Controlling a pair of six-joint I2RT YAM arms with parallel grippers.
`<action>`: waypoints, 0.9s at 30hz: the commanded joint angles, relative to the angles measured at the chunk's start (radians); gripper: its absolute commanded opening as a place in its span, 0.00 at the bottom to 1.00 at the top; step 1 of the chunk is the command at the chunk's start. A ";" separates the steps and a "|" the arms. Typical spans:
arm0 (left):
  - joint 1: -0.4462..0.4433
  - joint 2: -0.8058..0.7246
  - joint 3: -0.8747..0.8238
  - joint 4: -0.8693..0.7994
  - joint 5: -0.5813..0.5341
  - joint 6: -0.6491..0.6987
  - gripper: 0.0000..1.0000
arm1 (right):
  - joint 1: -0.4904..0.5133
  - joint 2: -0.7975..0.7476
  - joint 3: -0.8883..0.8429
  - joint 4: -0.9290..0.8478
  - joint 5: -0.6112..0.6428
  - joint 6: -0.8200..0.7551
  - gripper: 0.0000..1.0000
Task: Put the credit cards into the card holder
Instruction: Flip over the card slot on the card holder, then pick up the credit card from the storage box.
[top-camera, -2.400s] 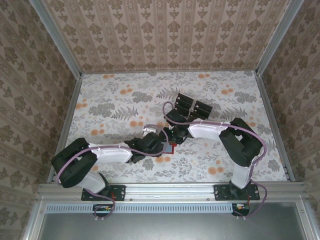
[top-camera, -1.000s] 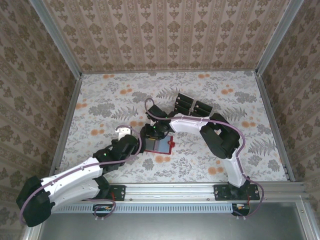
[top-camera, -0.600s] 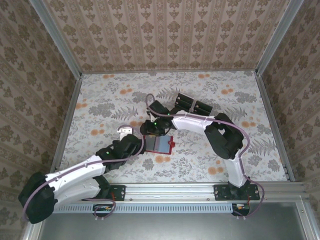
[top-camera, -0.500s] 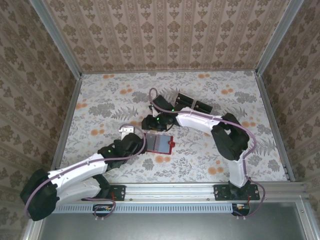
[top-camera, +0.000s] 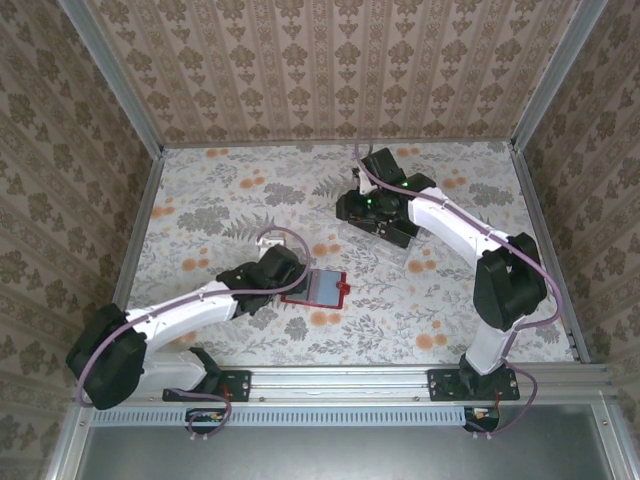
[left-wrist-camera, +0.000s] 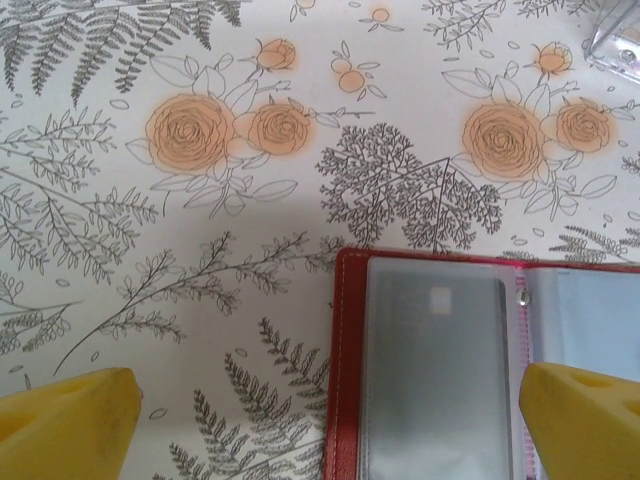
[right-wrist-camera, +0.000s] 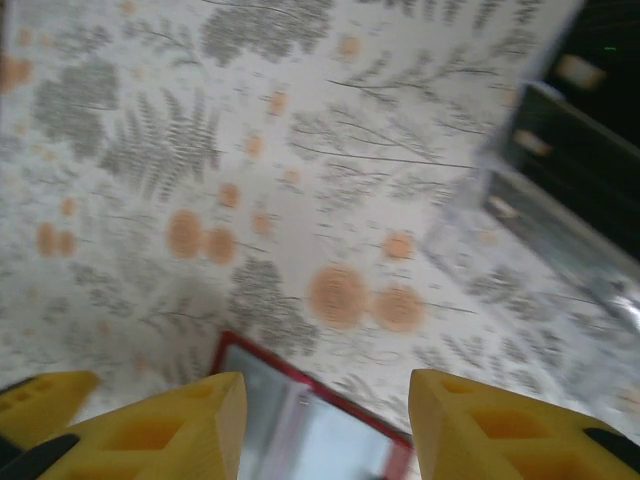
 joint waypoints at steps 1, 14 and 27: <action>0.023 0.030 0.049 -0.034 0.032 0.034 1.00 | -0.012 -0.024 0.061 -0.138 0.137 -0.142 0.47; 0.105 0.134 0.110 -0.017 0.135 0.086 1.00 | -0.018 -0.004 0.126 -0.282 0.464 -0.458 0.47; 0.167 0.141 0.093 0.004 0.203 0.110 1.00 | -0.018 0.042 0.151 -0.349 0.579 -0.556 0.47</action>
